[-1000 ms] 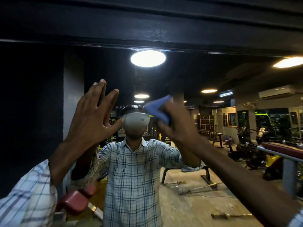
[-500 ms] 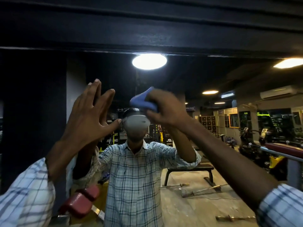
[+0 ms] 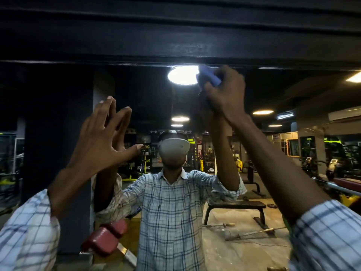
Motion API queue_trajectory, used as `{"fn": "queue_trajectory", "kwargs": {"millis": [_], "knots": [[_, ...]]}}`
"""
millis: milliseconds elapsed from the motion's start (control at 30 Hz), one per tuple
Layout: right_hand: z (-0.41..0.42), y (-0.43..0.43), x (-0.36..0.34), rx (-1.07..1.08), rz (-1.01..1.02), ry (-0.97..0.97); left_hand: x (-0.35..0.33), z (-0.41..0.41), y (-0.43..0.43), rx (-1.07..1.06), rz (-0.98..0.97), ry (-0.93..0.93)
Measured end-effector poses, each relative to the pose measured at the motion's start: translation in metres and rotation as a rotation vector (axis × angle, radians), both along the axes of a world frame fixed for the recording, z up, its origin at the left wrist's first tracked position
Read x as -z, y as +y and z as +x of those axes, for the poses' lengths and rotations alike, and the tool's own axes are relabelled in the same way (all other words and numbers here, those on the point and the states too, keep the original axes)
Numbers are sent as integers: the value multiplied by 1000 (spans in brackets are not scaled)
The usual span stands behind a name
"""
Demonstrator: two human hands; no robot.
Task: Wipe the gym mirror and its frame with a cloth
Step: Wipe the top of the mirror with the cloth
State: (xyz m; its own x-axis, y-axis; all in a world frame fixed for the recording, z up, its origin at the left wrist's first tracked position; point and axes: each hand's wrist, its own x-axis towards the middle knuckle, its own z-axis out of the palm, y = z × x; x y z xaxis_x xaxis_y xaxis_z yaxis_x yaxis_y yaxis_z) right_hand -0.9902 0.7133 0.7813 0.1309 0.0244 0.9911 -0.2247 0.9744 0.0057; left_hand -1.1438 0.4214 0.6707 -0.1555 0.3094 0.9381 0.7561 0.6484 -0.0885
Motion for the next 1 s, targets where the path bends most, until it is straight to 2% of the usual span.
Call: {"fn": "queue_trajectory", "kwargs": {"millis": [33, 67, 167, 200, 267, 367, 400, 433, 533, 567, 600, 633, 733, 767, 800, 900, 933, 1000], "knots": [[-4, -6, 4, -31, -40, 20, 1, -1, -3, -5, 2, -4], [-10, -17, 13, -34, 27, -36, 1, -2, -6, -8, 5, -6], [-19, -48, 42, 28, 529, -417, 3, -5, -12, -9, 15, -11], [-19, -48, 37, 57, 604, -481, 3, -7, -14, -11, 14, -9], [-17, -38, 10, 58, 485, -374, 4, -10, -16, -5, 13, 4], [-14, -20, -24, 30, 35, -9, 4, -14, -21, 20, 5, 32], [-18, -22, -23, 16, -30, 43, 4, -15, -23, 28, -2, 43], [-24, -33, -16, 5, 21, 28, 3, -16, -25, 32, -9, 56], [-38, -68, 25, 24, 462, -347, 0, -21, -35, 55, -29, 84], [-36, -71, 34, 55, 552, -411, 0, -23, -39, 69, -31, 91], [-33, -67, 34, 78, 566, -395, 0, -26, -42, 77, -35, 100], [-30, -61, 30, 80, 497, -318, 0, -29, -46, 79, -41, 108], [-27, -49, 37, 59, 131, -62, -1, -37, -52, 82, -55, 133], [-32, -54, 52, 44, 113, -70, -1, -39, -53, 82, -58, 140], [-37, -65, 69, 39, 188, -146, -1, -40, -54, 83, -59, 148], [-39, -81, 104, 65, 497, -491, -1, -44, -54, 102, -49, 172], [-34, -77, 100, 83, 490, -499, 0, -46, -54, 108, -47, 177], [-27, -62, 86, 90, 274, -298, 1, -47, -56, 113, -43, 177]]}}
